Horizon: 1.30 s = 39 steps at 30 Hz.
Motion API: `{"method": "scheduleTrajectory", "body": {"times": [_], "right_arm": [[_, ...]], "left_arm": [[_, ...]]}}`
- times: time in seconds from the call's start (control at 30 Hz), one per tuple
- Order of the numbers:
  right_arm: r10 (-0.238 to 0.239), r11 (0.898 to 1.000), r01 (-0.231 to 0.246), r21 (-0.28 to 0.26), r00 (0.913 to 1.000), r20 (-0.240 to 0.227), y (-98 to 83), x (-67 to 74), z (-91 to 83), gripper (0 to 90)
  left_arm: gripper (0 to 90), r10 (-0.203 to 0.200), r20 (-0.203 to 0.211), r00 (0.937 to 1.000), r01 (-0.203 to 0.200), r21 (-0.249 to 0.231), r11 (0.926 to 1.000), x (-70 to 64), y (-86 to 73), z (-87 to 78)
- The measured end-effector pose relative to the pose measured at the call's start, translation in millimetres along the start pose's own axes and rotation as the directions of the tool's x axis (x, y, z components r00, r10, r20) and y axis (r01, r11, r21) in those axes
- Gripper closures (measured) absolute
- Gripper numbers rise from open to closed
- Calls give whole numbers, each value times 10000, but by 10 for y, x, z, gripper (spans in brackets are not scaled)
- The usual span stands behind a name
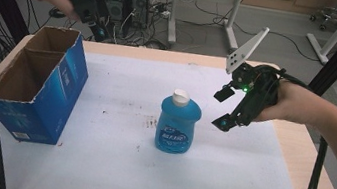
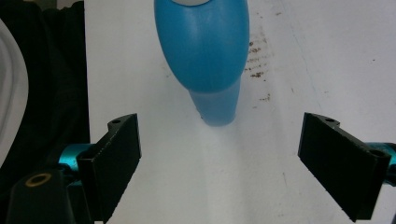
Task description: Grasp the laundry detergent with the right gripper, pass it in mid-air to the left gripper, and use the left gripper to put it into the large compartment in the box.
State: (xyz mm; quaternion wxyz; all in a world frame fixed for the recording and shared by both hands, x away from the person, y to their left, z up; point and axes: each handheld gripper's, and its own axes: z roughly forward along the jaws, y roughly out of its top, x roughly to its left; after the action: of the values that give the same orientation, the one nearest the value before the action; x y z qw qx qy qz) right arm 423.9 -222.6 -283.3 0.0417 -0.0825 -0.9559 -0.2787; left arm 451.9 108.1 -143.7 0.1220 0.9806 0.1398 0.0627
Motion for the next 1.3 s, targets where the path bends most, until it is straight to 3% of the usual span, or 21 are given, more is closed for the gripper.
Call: {"method": "scheduleTrajectory", "body": {"times": [0.47, 1.03, 1.3], "right_arm": [[-125, 9998, 120, -139, 9993, -358, 53, -31, 377, 128], [-2, 9980, -6, -629, 9999, -138, 62, -39, 527, 130], [-198, 9972, 188, -718, 9997, -131, 82, -14, 580, 132]], "left_arm": [[208, 83, -48, 10000, -83, -23, 10000, -15, -7, -1], [207, 108, -36, 9999, -108, -34, 9999, -41, 0, 16], [207, 177, -31, 9998, -177, -35, 9998, -54, 13, 16]]}}
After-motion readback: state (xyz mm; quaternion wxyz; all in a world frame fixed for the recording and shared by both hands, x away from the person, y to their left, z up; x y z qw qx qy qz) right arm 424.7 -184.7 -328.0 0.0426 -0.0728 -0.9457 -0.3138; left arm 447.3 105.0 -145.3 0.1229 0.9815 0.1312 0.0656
